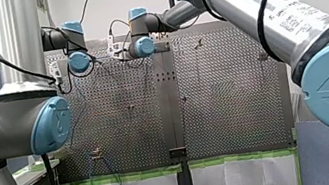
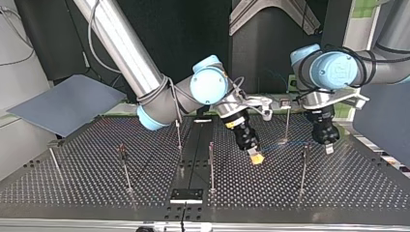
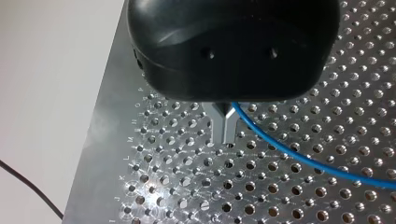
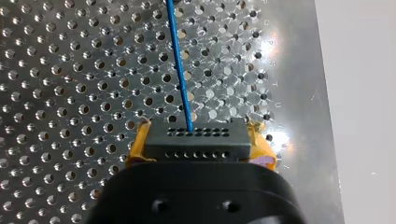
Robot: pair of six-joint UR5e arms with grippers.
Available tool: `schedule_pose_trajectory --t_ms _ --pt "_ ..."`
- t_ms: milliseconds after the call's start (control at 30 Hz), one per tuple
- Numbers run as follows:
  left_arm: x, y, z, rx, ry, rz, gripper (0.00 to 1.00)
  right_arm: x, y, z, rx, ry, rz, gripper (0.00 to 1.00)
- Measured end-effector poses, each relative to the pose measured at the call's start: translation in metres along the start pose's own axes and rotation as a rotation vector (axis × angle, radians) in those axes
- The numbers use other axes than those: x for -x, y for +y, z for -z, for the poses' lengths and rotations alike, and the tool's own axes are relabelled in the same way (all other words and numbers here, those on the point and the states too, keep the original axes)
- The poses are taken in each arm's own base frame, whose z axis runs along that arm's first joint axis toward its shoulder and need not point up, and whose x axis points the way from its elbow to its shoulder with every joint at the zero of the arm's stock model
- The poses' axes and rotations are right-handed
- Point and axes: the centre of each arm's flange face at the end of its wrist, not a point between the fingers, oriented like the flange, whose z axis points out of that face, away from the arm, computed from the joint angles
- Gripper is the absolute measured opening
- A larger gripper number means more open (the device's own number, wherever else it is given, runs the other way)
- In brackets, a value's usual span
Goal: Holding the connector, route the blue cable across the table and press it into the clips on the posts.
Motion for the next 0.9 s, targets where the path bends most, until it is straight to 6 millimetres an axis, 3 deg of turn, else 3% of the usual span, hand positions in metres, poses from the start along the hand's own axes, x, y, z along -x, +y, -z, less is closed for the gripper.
schedule_pose_trajectory --t_ms 500,900 --pt "0.014 0.003 -0.028 -0.046 -0.058 0.063 0.00 0.002 0.012 -0.003 0.011 0.002 0.001 0.00" --pt "-0.022 0.006 -0.058 -0.062 -0.012 0.077 0.00 0.000 0.020 -0.005 0.031 0.009 0.006 0.00"
